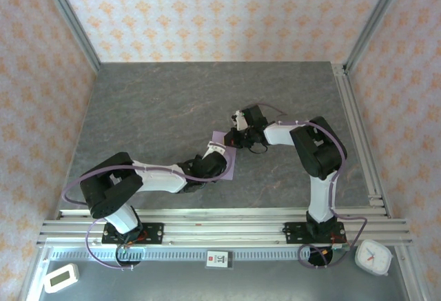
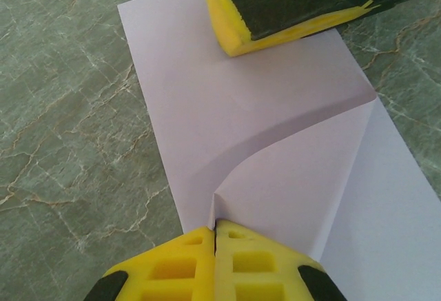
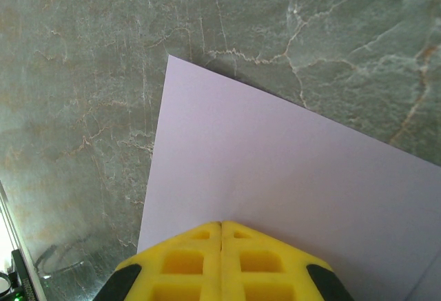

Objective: Fold a paper plane with a square sheet of paper (pick it up from the middle)
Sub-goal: Fold the triangle a second time at the center of the table.

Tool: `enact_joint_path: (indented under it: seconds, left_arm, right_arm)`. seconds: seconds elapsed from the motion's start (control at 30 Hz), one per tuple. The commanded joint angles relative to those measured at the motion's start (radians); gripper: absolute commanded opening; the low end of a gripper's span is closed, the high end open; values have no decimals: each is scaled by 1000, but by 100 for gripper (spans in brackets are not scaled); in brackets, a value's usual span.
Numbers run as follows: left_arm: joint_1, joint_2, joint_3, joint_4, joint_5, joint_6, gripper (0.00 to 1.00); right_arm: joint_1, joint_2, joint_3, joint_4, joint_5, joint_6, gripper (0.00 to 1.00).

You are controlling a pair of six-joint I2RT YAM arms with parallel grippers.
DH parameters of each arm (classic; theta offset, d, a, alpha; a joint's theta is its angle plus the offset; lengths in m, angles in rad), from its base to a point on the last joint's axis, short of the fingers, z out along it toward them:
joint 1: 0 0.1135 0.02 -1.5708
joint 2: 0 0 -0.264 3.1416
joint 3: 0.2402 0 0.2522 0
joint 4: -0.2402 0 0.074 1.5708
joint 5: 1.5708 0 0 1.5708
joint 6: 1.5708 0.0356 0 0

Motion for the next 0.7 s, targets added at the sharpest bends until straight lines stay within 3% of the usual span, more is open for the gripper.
enact_joint_path:
  seconds: [0.0,0.67]
  left_arm:
    - [13,18,-7,-6,-44,-13,0]
    - [33,42,-2,5,-50,-9,0]
  right_arm:
    - [6,49,-33,-117,60,-19,0]
    - [8,59,-29,-118,61,-19,0]
